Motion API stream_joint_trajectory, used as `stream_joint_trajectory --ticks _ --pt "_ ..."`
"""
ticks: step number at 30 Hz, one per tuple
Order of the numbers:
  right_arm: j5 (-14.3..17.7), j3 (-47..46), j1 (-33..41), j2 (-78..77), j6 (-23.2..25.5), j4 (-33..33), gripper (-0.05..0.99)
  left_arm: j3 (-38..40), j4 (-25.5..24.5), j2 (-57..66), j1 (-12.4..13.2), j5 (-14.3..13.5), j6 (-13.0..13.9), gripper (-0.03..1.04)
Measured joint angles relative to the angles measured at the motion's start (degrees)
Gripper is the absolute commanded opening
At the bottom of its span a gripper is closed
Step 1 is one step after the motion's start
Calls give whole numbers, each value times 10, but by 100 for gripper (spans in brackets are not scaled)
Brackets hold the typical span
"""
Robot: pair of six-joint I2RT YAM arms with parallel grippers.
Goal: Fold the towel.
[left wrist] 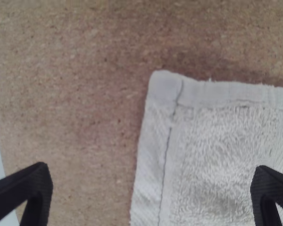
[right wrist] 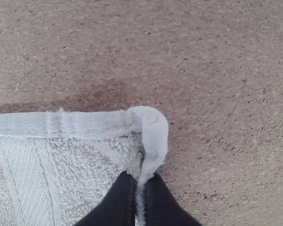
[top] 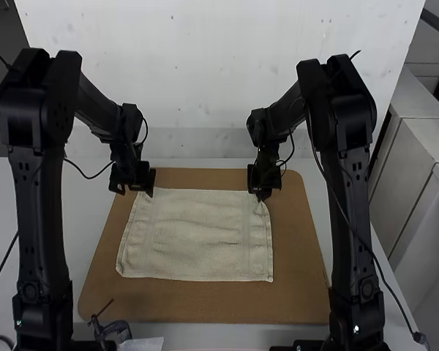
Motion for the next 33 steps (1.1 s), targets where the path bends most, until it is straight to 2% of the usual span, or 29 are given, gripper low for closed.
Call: stream_joint_trajectory --ticks 5,7,8,9,11,14,18,25,33 --pt "0 -7 0 -4 -3 7 2 31 0 33 0 0 -1 94" --pt "0 -9 0 -5 -3 8 2 43 -6 45 0 4 -3 88" --pt "0 -12 0 -7 -3 11 2 48 -10 47 0 5 -3 82" --pt "1 -15 0 -9 -4 14 2 55 -19 52 0 9 -4 73" --pt "2 -18 1 -11 -5 17 2 70 -35 60 -1 21 -6 46" --pt "9 -25 4 -15 -6 21 2 81 -47 65 -4 30 -8 1" --pt "14 -31 5 -19 -7 21 2 87 -66 67 -4 43 -7 1" --pt "16 -31 5 -19 -9 25 2 88 -69 66 -5 45 -9 1" --pt "25 -18 5 -20 -9 19 1 73 -97 27 -7 48 -35 1"
